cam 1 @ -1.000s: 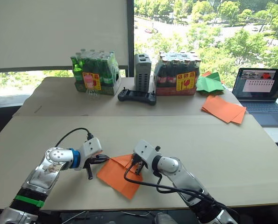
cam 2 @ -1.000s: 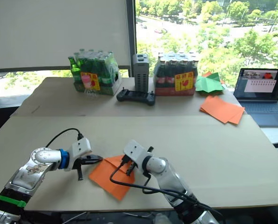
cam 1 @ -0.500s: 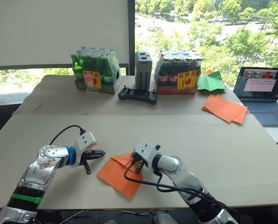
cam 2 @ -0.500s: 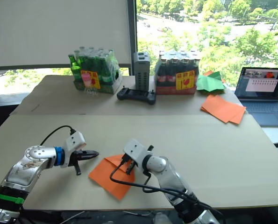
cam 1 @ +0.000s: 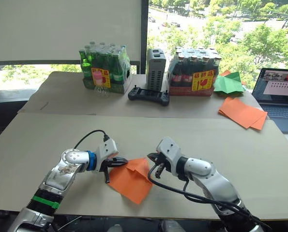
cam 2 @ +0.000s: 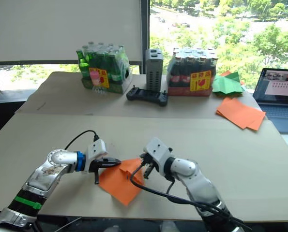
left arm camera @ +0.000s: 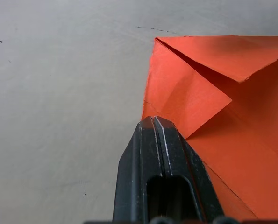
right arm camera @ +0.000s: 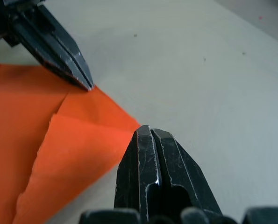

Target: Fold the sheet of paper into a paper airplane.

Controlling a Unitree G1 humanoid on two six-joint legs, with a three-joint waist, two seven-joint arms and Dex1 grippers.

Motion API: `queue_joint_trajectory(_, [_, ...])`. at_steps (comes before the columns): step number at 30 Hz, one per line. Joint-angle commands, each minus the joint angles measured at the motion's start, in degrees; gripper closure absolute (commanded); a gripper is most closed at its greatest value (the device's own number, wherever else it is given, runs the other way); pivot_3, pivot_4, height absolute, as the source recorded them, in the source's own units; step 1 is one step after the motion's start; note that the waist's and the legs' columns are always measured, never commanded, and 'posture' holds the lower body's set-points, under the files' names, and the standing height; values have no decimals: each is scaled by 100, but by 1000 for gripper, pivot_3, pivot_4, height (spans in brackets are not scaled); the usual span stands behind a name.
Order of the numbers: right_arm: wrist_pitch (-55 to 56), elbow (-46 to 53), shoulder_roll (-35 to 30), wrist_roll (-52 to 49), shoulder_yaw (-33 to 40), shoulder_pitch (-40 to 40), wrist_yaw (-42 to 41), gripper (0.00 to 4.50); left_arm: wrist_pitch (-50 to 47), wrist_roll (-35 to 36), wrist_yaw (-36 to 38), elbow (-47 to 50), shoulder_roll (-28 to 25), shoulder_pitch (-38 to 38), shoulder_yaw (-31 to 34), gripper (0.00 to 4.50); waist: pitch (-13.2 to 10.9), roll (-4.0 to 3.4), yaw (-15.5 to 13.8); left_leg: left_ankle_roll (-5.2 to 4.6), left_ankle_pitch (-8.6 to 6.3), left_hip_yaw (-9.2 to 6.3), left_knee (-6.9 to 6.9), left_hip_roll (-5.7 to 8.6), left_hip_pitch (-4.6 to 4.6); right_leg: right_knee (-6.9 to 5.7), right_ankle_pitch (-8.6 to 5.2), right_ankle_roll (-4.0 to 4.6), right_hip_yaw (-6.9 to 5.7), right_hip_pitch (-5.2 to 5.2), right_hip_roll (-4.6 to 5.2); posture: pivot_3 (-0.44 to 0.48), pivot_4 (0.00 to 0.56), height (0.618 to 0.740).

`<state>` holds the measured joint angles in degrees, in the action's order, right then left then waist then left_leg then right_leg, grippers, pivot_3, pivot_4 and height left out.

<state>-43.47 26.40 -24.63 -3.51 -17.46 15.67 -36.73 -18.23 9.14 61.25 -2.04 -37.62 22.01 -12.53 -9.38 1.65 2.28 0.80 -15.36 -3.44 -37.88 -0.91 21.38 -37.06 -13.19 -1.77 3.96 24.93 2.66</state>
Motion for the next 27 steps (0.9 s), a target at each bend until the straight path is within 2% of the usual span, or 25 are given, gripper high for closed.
queue_joint_trajectory(1, [-58, 483, -547, -212, 74, -286, -408, 4500, 325, -334, 73, -245, -29, -14, -280, 4475, 0, 0, 9, 0, 0, 1, 0, -1, -7, 1, 0, -1, 1, -8, -1, 0, 150, 733])
queue_joint_trajectory(6, [-77, 689, -1017, -272, -188, -622, -628, 4500, 645, -647, 81, -394, -121, -138, -443, 4475, 0, 0, 39, -3, -2, 2, 0, -6, -54, 10, -28, -45, 2, -62, -6, 0, 150, 733])
queue_joint_trajectory(9, [-125, 794, -1175, -283, -362, -746, -680, 4500, 609, -596, 88, -367, -80, -183, -422, 4475, 1, 0, 34, -3, -2, 4, 0, -6, -79, 10, -31, -51, 3, -85, -7, 0, 150, 733])
queue_joint_trajectory(13, [-275, 1021, -971, -424, -583, -788, -616, 4500, 597, -631, 49, -375, -63, -181, -425, 4475, 2, 0, 37, -3, -2, 5, 0, -6, -85, 9, -32, -52, 5, -90, -7, 0, 150, 733])
queue_joint_trajectory(16, [-345, 927, -585, -450, -745, -680, -466, 4500, 603, -655, 31, -386, -35, -170, -437, 4475, 3, 0, 37, -3, -2, 4, 0, -9, -90, 6, -32, -52, 6, -91, -10, 0, 150, 733])
queue_joint_trajectory(27, [-301, 450, 131, -583, -512, -254, -54, 4500, 353, -510, 124, -69, 147, -2, -461, 4475, 2, 0, 12, -3, -2, 2, 0, -6, -82, 6, -30, -48, 5, -85, -7, 0, 150, 733])
